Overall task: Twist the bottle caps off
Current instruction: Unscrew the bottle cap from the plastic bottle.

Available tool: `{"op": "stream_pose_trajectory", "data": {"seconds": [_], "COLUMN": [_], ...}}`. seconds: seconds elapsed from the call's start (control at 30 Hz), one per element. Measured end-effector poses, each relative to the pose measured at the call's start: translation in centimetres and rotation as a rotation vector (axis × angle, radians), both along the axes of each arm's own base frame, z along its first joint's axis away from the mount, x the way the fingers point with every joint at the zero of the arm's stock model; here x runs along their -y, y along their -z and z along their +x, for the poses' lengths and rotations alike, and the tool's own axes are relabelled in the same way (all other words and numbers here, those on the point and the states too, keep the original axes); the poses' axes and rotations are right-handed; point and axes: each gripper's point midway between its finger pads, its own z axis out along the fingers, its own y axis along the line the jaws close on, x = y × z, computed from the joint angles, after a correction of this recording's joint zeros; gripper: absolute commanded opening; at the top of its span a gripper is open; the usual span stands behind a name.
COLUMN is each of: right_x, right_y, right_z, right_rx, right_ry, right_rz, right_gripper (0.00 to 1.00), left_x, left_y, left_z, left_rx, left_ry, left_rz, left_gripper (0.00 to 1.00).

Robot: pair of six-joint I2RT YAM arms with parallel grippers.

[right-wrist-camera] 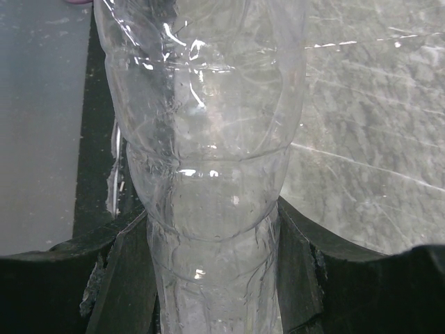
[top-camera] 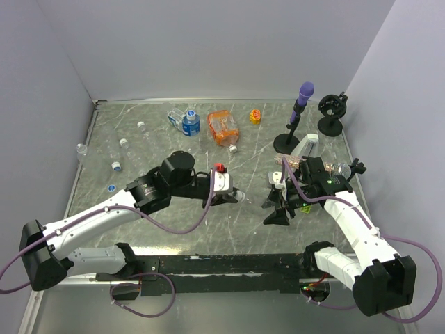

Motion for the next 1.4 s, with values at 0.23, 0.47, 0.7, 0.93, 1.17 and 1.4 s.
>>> {"op": "stream_pose_trajectory", "data": {"seconds": [0.23, 0.47, 0.7, 0.93, 1.17, 1.4], "right_x": [-0.1, 0.1, 0.1, 0.0, 0.0, 0.0], "right_y": [-0.1, 0.1, 0.2, 0.1, 0.0, 0.0], "right_z": [-0.4, -0.3, 0.0, 0.1, 0.1, 0.1], "right_rx": [-0.026, -0.026, -0.007, 0.005, 0.009, 0.009], "right_ry": [0.0, 0.006, 0.005, 0.001, -0.001, -0.001], "right_rz": [0.011, -0.006, -0.011, -0.005, -0.004, -0.004], "right_gripper": [0.13, 0.13, 0.13, 0.13, 0.13, 0.13], "left_x": [0.1, 0.2, 0.4, -0.7, -6.4, -6.0], "left_y": [-0.5, -0.2, -0.1, -2.4, -7.1, -5.5], "left_z": [-0.2, -0.1, -0.4, -1.1, -3.2, -2.8], "left_rx": [-0.386, -0.827, -1.095, -0.979, -0.432, 0.003], "left_ry": [-0.195, -0.454, -0.592, -0.546, -0.34, -0.182], "left_rz": [-0.037, -0.053, -0.056, -0.092, -0.308, -0.291], "left_gripper": [0.01, 0.17, 0.73, 0.98, 0.97, 0.99]}}
